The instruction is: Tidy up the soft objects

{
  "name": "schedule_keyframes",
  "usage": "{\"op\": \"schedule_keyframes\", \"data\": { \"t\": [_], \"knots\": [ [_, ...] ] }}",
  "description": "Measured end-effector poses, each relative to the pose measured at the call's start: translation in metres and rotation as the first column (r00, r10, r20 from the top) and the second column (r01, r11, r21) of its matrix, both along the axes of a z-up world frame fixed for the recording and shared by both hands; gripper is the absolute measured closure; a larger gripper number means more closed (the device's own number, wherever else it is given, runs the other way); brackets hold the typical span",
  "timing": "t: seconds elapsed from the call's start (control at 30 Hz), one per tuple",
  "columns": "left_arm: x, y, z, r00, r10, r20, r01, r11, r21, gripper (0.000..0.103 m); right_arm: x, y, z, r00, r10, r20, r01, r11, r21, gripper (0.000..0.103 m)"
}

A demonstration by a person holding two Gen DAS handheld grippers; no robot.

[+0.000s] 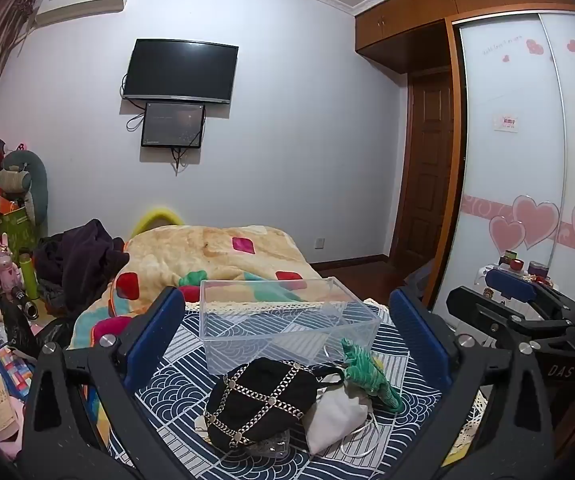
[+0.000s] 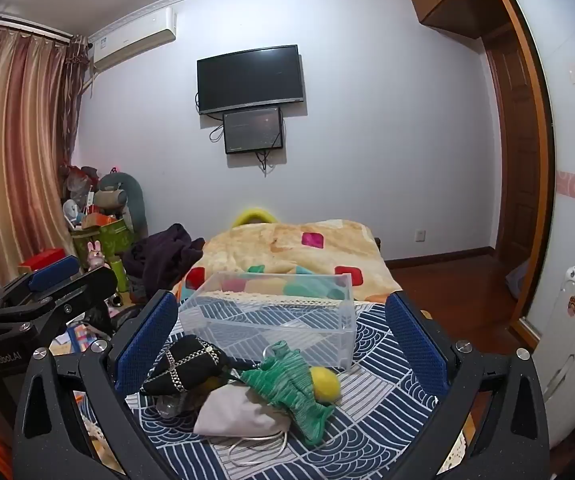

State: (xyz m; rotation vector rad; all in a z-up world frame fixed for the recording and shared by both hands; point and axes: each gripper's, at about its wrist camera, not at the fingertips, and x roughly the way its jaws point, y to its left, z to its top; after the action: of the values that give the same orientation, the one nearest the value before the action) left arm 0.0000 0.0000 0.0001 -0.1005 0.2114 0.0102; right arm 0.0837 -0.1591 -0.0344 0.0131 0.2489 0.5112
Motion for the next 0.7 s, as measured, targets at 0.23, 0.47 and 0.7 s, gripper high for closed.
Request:
{"op": "schedule_keyframes", "data": {
  "t": [0.23, 0.47, 0.7],
  "knots": [
    [0.0012, -0.0012, 0.0002, 1.0, 0.006, 0.002, -0.006, 1.0, 0.003, 0.0, 0.0, 0.0001, 0.0, 1.0, 0.0, 0.001, 0.0, 1.0, 0.0, 0.0],
    [-0.0003, 0.0027, 0.0018, 1.0, 0.001, 0.001, -0.001, 1.0, -0.001, 0.0, -0.0005, -0.0005, 0.0, 1.0, 0.002, -0.004, -0.002, 1.0, 0.011, 0.0],
    [0.0002, -0.0007, 0.0035, 1.0, 0.0, 0.001, 0.0, 1.0, -0.002, 0.0, -0.0009, -0.0005, 0.0002, 1.0, 0.002, -0.002, -0.002, 1.0, 0.01, 0.0]
  ]
}}
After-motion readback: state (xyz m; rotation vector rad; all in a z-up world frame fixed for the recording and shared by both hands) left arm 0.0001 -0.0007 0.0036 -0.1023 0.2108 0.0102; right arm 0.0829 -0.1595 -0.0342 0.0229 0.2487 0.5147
